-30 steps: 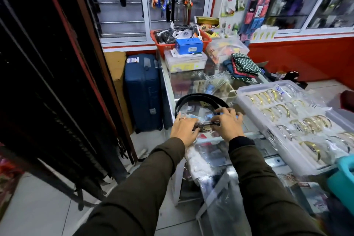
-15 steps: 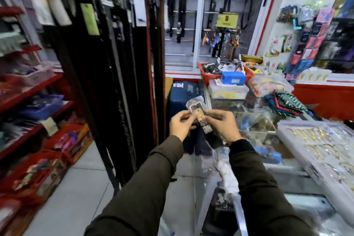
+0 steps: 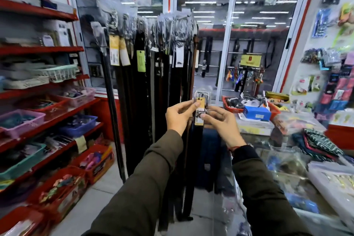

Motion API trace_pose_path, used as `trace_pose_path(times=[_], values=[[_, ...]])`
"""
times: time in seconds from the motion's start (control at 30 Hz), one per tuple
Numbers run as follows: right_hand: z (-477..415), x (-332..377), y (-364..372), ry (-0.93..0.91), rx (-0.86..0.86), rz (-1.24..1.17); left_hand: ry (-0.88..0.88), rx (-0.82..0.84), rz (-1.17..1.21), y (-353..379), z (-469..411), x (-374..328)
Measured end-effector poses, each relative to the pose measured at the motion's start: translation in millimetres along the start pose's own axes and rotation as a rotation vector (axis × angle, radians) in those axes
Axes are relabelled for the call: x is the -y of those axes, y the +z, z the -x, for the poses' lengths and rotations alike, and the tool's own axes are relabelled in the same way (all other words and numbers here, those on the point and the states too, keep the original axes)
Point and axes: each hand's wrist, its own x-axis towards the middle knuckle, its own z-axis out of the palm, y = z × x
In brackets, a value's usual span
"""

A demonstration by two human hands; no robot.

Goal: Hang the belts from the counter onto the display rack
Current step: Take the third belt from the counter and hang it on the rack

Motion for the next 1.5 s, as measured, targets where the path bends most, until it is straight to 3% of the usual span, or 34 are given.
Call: trace_pose_path(times=[0.5,0.77,1.13,1.27,1.5], values=[[-82,138,54,-0.303,0.0,-0.161,0.276,-0.032,0.054,-5,-80,-137],[-108,164,57,-0.329,-0.051,-0.175,0.19,-0.009,0.108,11,-103,-178],[-128,146,57,-0.267,0.005,-0.11,0.1,-0.036,0.094,10,-114,-161],[-133,133,59,-0.355,-0.079,0.059,0.28,-0.067,-0.068,6,-122,-149],[-143,119,55,-0.824,-0.111,0.729,0.928,-0.023,-0.91,-9,-129,-142]])
